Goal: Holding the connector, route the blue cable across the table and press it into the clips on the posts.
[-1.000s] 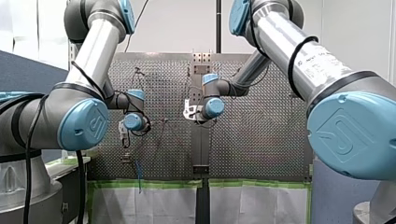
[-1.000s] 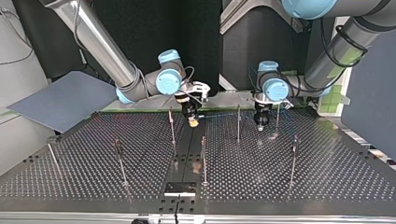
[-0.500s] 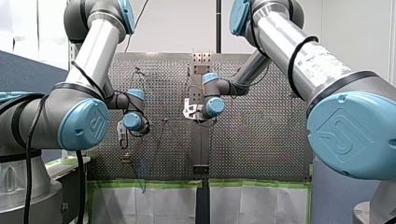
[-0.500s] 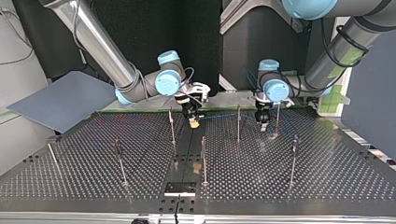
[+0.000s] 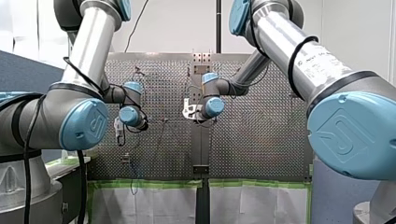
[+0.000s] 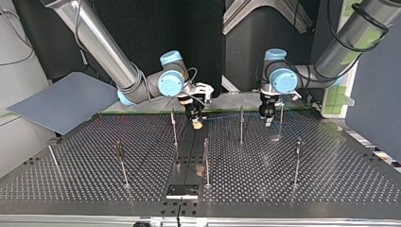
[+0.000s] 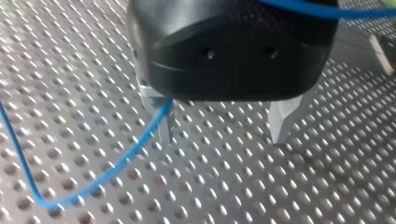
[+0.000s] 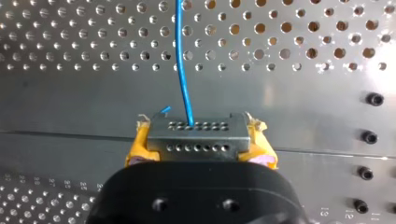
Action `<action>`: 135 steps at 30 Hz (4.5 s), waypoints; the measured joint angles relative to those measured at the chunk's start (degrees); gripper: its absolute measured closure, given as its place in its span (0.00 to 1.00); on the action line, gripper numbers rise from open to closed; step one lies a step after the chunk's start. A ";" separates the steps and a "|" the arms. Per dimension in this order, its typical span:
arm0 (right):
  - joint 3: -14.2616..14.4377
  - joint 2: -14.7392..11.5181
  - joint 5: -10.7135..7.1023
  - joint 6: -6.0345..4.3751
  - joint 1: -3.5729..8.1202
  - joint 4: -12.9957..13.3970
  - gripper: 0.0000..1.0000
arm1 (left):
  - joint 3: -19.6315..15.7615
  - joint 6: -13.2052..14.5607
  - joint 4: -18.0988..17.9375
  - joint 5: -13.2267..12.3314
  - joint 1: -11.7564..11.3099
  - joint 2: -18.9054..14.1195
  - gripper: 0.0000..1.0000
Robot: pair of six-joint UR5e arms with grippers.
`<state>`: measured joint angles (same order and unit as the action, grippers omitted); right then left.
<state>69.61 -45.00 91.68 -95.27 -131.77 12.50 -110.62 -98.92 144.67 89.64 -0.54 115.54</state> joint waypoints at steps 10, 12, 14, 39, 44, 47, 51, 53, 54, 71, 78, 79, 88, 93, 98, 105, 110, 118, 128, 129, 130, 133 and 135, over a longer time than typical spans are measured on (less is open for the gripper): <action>0.05 0.00 -0.09 -0.02 0.11 -0.64 1.00 | -5.62 -2.12 -5.58 -1.35 0.03 -5.51 0.00; 0.06 0.01 -0.08 -0.02 0.18 -0.69 1.00 | -6.83 -1.68 -6.36 -1.47 0.12 -6.06 0.00; 0.06 0.00 -0.09 -0.02 0.19 -0.70 1.00 | -8.09 -1.17 -6.75 -1.62 0.19 -6.29 0.00; 0.03 -0.05 -0.06 0.33 0.09 -0.81 1.00 | -12.64 0.61 -7.56 -6.64 4.08 -6.55 0.00; 0.01 -0.05 -0.02 0.39 0.19 -0.87 1.00 | -13.89 0.36 -8.10 -6.05 4.67 -7.64 0.00; -0.01 -0.05 -0.01 0.40 0.22 -0.80 1.00 | -14.59 0.11 -8.12 -5.98 5.27 -9.12 0.00; -0.01 -0.05 0.00 0.41 0.29 -0.74 1.00 | -15.34 -1.08 -8.72 -5.76 6.81 -11.33 0.00; -0.02 -0.05 0.00 0.48 0.30 -0.75 1.00 | -15.48 -1.99 -9.46 -5.34 7.78 -12.01 0.00; -0.02 -0.06 -0.02 0.52 0.31 -0.78 1.00 | -15.51 -2.41 -9.86 -5.06 8.22 -12.17 0.00; -0.06 -0.92 0.08 0.74 0.56 -4.12 1.00 | -8.71 -11.54 -11.87 4.48 18.07 -10.45 0.00; -0.04 -1.95 0.14 0.75 0.95 -4.59 1.00 | -7.08 -10.52 -11.33 8.64 22.18 -6.48 0.00; -0.04 -1.99 0.15 0.76 1.00 -4.62 1.00 | -6.88 -10.49 -11.42 9.15 22.57 -5.97 0.00; -0.03 -2.07 0.15 0.75 1.10 -4.58 1.00 | -3.45 -11.23 -10.94 10.93 23.24 -1.48 0.00; -0.03 -2.08 0.03 0.70 1.12 -4.58 1.00 | -0.69 -11.80 -10.57 11.17 22.86 0.68 0.00; -0.03 -2.08 0.00 0.68 1.18 -4.49 1.00 | 2.35 -11.82 -9.30 11.89 22.16 1.40 0.00; -0.03 -2.08 0.05 0.68 1.20 -4.30 1.00 | 6.35 -11.74 -7.84 11.07 20.86 2.95 0.00; -0.03 -2.08 -0.04 0.68 1.28 -4.31 1.00 | 8.93 -11.05 -6.76 11.48 20.38 5.42 0.00; -0.03 -2.08 -0.09 0.68 1.29 -4.32 1.00 | 10.55 -9.99 -4.81 13.94 19.86 8.31 0.00; -0.04 -2.08 -0.16 0.74 1.20 -4.39 1.00 | 10.62 -8.81 -2.99 17.46 20.43 8.45 0.92; -0.03 -2.08 -0.16 0.74 1.17 -4.39 1.00 | 10.62 -8.79 -2.90 17.51 20.44 8.45 0.92; -0.03 -2.08 -0.16 0.75 1.14 -4.40 1.00 | 10.62 -8.80 -2.80 17.55 20.43 8.44 0.99; -0.04 -2.08 -0.16 0.76 1.08 -4.41 1.00 | 10.66 -8.73 -2.30 17.76 20.46 8.33 0.99; -0.04 -2.08 -0.16 0.77 1.07 -4.50 1.00 | 10.67 -8.69 -2.03 17.93 20.46 8.22 0.99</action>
<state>69.57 -47.08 91.52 -94.50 -130.71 8.00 -99.96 -107.61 142.64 107.57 19.92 123.76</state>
